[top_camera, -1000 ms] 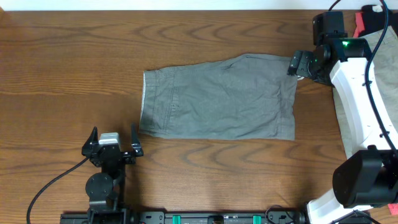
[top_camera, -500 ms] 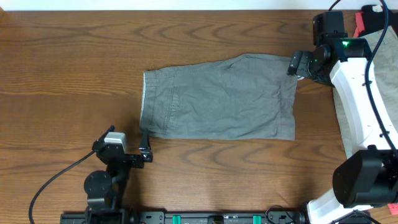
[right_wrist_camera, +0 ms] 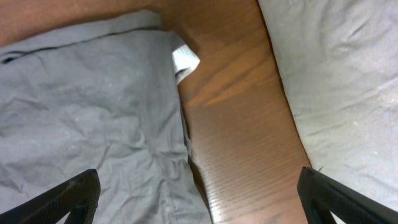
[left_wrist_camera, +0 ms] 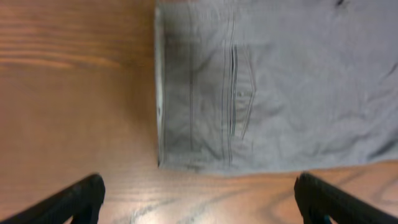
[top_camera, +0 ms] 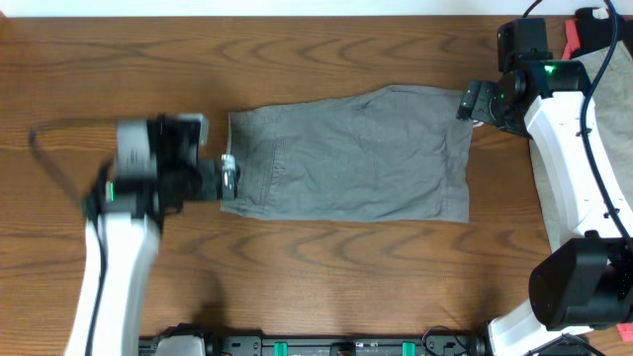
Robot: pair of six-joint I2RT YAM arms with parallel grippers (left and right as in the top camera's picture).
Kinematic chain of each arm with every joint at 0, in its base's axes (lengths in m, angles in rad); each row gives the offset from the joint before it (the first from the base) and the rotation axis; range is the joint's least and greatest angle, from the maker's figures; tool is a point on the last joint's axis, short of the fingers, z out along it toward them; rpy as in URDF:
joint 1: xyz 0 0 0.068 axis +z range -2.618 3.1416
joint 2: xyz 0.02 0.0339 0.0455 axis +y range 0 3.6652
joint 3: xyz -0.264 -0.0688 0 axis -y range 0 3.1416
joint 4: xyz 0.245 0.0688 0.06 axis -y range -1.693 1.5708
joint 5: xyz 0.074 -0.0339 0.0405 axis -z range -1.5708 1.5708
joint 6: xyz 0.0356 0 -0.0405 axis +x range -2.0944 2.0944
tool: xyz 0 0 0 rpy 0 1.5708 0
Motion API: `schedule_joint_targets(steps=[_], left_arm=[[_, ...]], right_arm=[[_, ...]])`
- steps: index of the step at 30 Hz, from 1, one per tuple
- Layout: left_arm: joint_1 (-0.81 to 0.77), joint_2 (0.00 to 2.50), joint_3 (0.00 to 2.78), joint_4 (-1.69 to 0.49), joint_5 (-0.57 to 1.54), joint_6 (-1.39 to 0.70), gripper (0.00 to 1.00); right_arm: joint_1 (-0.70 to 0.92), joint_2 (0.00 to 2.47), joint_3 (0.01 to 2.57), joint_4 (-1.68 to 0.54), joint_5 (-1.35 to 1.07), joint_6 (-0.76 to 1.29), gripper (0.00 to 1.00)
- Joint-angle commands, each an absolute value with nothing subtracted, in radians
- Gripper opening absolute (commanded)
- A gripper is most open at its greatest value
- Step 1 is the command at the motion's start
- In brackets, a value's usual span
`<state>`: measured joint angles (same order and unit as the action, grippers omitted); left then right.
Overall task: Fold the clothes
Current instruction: 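Reach the left gripper to the shorts' left leg edge and grasp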
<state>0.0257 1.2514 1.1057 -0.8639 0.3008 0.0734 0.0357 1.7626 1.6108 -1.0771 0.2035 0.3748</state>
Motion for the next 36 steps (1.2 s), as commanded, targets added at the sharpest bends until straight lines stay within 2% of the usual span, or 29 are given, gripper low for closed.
schedule_joint_targets(steps=[1,10,21,26,36], left_arm=[[0.029,1.470,1.306,-0.938,0.336,0.120,0.98],[0.031,1.773,1.361,-0.849,0.365,0.098,0.98],[0.110,1.917,1.361,-0.783,0.547,0.107,0.98],[0.149,1.960,1.359,-0.784,0.668,0.188,0.98],[0.153,2.053,1.358,-0.784,0.673,0.206,0.98]], right_arm=[[0.036,1.756,1.621,-1.077,0.220,0.385,0.99],[0.036,1.756,1.621,-1.077,0.220,0.385,0.99],[0.036,1.756,1.621,-1.077,0.220,0.385,0.99],[0.036,1.756,1.621,-1.077,0.220,0.385,0.99],[0.036,1.756,1.621,-1.077,0.220,0.385,0.99]])
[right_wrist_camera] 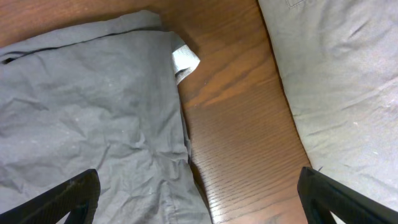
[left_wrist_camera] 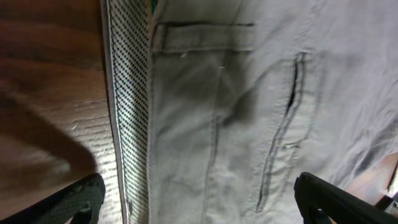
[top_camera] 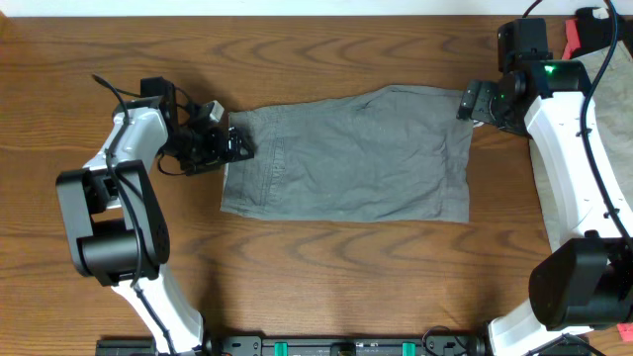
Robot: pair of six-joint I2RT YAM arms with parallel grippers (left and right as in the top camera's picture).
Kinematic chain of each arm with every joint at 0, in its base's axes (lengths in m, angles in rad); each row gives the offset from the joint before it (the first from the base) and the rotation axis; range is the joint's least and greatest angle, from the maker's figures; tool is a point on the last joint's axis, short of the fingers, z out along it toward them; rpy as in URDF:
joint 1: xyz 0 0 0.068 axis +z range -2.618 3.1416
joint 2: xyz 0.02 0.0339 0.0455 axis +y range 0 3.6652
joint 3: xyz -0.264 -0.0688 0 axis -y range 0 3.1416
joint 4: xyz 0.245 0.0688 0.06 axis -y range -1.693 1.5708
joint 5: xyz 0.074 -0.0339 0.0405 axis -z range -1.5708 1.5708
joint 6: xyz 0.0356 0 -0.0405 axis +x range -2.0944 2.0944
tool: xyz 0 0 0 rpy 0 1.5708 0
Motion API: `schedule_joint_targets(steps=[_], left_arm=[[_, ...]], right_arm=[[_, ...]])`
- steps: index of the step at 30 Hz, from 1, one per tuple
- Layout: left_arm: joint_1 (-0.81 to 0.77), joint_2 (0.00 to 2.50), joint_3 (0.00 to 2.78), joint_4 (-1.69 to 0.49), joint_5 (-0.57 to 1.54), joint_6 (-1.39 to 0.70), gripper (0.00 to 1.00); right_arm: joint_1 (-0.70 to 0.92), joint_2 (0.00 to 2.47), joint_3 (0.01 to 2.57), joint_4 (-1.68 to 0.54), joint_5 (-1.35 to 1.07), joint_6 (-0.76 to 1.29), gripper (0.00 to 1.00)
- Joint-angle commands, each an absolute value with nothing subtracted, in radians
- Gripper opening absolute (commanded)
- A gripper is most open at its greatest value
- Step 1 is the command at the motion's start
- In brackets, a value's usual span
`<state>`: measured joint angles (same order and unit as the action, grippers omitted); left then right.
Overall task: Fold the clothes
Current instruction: 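Reach the left gripper to the shorts' left leg edge and grasp, then lift the left edge and fold it rightward over the shorts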
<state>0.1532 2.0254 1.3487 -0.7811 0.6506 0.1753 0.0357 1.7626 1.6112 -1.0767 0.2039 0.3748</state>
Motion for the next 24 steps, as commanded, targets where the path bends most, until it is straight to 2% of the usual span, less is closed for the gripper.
schedule_joint_targets(steps=[1,17,24], left_arm=[[0.153,2.060,1.358,-0.784,0.674,0.206,0.98],[0.143,2.175,1.331,-0.809,0.673,0.206,0.99],[0.141,2.175,1.331,-0.809,0.673,0.205,0.80]], right_arm=[[0.036,1.756,1.621,-1.077,0.220,0.385,0.99],[0.037,1.756,1.621,-1.077,0.220,0.385,0.99],[0.037,1.756,1.621,-1.077,0.220,0.385,0.99]])
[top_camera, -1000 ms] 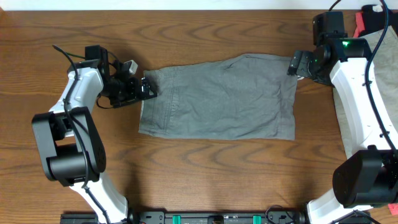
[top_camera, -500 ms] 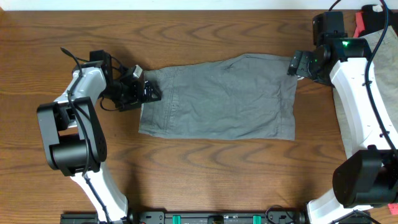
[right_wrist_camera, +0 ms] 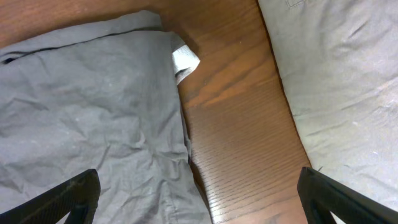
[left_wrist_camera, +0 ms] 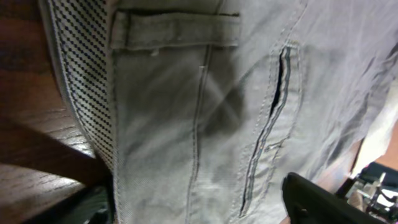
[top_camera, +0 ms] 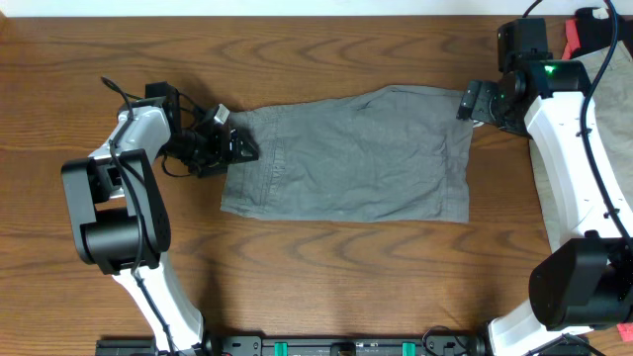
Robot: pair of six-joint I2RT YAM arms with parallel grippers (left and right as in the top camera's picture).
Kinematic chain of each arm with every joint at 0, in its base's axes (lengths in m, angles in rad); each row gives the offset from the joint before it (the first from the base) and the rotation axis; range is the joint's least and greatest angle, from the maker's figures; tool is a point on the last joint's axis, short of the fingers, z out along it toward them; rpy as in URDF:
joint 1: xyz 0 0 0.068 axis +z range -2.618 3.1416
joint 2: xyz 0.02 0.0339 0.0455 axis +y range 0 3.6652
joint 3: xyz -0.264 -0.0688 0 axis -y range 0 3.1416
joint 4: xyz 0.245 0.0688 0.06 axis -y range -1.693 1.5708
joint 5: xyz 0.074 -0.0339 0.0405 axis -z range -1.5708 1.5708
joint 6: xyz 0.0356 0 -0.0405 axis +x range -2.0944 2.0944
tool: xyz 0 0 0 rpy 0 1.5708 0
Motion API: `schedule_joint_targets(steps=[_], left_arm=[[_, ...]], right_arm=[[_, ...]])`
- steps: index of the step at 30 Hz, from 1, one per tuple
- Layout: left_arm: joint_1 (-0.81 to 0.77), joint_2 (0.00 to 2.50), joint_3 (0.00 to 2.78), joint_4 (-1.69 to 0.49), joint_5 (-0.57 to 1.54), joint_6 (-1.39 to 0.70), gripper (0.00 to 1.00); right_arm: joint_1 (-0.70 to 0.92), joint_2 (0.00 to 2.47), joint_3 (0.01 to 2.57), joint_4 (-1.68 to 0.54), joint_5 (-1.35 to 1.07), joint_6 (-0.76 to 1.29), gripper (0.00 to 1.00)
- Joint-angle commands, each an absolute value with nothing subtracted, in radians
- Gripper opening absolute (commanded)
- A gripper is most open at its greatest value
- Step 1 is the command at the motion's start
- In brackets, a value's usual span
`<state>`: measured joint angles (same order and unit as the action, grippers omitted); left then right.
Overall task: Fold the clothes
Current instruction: 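Lift the left edge and fold it rightward over the shorts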
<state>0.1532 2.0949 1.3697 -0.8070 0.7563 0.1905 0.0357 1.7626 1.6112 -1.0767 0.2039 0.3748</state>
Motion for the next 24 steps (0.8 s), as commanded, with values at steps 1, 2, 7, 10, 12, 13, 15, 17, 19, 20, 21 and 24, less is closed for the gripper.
schedule_joint_targets(steps=[1,2,7,10,12,13,15,17,19,20,21,24], left_arm=[[0.139,2.175,1.331,-0.809,0.673,0.206,0.77],[0.137,2.175,1.331,-0.807,0.673,0.206,0.74],[0.127,2.175,1.331,-0.793,0.669,0.206,0.40],[0.126,2.175,1.331,-0.791,0.669,0.205,0.12],[0.128,2.175,1.331,-0.791,0.662,0.205,0.06],[0.128,2.175,1.331,-0.792,0.658,0.205,0.06],[0.131,2.175,1.334,-0.797,0.604,0.170,0.06],[0.136,2.175,1.343,-0.807,0.529,0.107,0.06],[0.145,2.175,1.366,-0.836,0.463,0.063,0.06],[0.148,2.174,1.380,-0.854,0.440,0.049,0.06],[0.153,2.173,1.398,-0.878,0.402,0.017,0.06],[0.164,2.170,1.470,-0.965,0.291,-0.084,0.06]], right_arm=[[0.036,1.756,1.621,-1.077,0.220,0.385,0.99],[0.037,1.756,1.621,-1.077,0.220,0.385,0.99],[0.037,1.756,1.621,-1.077,0.220,0.385,0.99],[0.037,1.756,1.621,-1.077,0.220,0.385,0.99],[0.037,1.756,1.621,-1.077,0.220,0.385,0.99],[0.037,1.756,1.621,-1.077,0.220,0.385,0.99],[0.037,1.756,1.621,-1.077,0.220,0.385,0.99],[0.037,1.756,1.621,-1.077,0.220,0.385,0.99],[0.037,1.756,1.621,-1.077,0.220,0.385,0.99],[0.037,1.756,1.621,-1.077,0.220,0.385,0.99],[0.037,1.756,1.621,-1.077,0.220,0.385,0.99],[0.037,1.756,1.621,-1.077,0.220,0.385,0.99]])
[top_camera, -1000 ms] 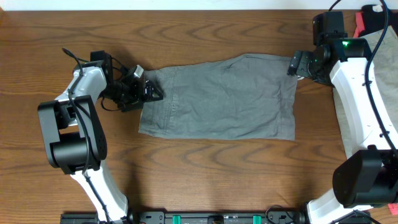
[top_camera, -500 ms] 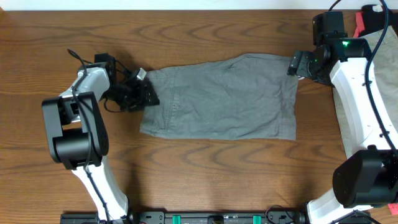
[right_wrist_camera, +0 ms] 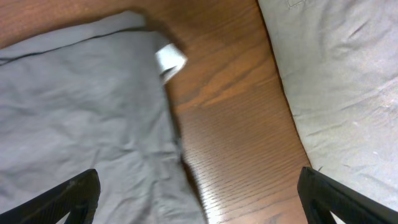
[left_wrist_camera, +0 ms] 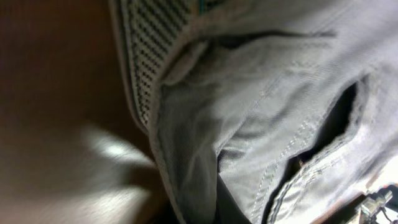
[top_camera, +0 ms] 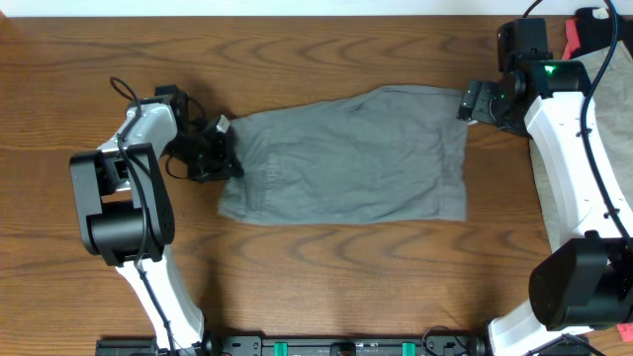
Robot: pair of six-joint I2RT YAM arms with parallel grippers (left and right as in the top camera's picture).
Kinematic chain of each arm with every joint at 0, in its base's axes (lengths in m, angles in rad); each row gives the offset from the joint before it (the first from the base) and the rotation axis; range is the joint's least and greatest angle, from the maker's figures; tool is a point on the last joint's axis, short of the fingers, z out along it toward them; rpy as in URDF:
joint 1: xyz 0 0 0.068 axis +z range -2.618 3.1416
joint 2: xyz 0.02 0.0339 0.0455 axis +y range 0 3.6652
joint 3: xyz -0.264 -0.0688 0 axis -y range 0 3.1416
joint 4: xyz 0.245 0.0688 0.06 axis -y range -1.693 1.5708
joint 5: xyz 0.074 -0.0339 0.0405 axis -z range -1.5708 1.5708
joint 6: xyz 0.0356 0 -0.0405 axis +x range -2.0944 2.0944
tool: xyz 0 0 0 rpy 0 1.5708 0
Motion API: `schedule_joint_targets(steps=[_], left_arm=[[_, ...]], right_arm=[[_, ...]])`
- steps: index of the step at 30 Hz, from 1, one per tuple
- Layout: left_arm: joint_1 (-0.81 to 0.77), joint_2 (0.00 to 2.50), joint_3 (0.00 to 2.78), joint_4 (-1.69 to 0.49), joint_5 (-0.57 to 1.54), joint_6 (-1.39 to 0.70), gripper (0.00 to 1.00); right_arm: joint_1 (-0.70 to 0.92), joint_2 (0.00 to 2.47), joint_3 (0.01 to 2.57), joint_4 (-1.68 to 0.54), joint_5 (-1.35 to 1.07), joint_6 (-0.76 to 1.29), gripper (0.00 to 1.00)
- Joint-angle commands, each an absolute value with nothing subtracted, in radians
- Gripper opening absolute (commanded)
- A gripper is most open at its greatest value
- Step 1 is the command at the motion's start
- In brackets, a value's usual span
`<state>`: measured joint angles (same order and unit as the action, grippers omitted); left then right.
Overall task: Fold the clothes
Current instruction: 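Lift the left edge and fold it rightward over the shorts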
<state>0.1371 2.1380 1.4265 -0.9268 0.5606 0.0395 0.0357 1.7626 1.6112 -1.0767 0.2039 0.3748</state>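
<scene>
Grey shorts lie flat across the middle of the table, waistband to the left. My left gripper is at the waistband's edge, shut on a bunched fold of it. The left wrist view is filled with the waistband's dotted lining and a gaping pocket slit; the fingers are hidden by cloth. My right gripper hangs open above the shorts' far right corner, where a white tag sticks out. The right fingertips are wide apart and hold nothing.
A pale grey cloth lies on the table to the right of the shorts, beyond a strip of bare wood. A red object sits at the far right corner beside the right arm.
My left gripper has shut on the waistband, which is now bunched and lifted at the left edge. The whole shorts have shifted a little to the left. The right arm has not moved.
My left gripper was open over the table near the shorts' lower left corner. Then it was at the upper part of the waistband, open and low over it. Now it is shut on the waistband. The right gripper stayed open above the right corner throughout.
</scene>
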Motion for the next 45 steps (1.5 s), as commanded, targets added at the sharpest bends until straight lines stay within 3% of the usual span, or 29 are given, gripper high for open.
schedule_joint_targets(steps=[1,7,21,31,45], left_arm=[[0.165,2.166,1.494,-0.991,0.269,-0.088,0.06],[0.165,2.128,1.691,-1.199,0.131,-0.110,0.06],[0.121,1.951,2.068,-1.551,0.092,-0.110,0.06],[-0.095,1.865,2.066,-1.550,0.130,-0.112,0.06],[-0.329,1.880,1.924,-1.381,0.149,-0.182,0.06]], right_arm=[[0.037,1.756,1.621,-1.077,0.220,0.385,0.99],[0.037,1.756,1.621,-1.077,0.220,0.385,0.99],[0.038,1.756,1.621,-1.077,0.220,0.385,0.99],[0.038,1.756,1.621,-1.077,0.220,0.385,0.99],[0.038,1.756,1.621,-1.077,0.220,0.385,0.99]])
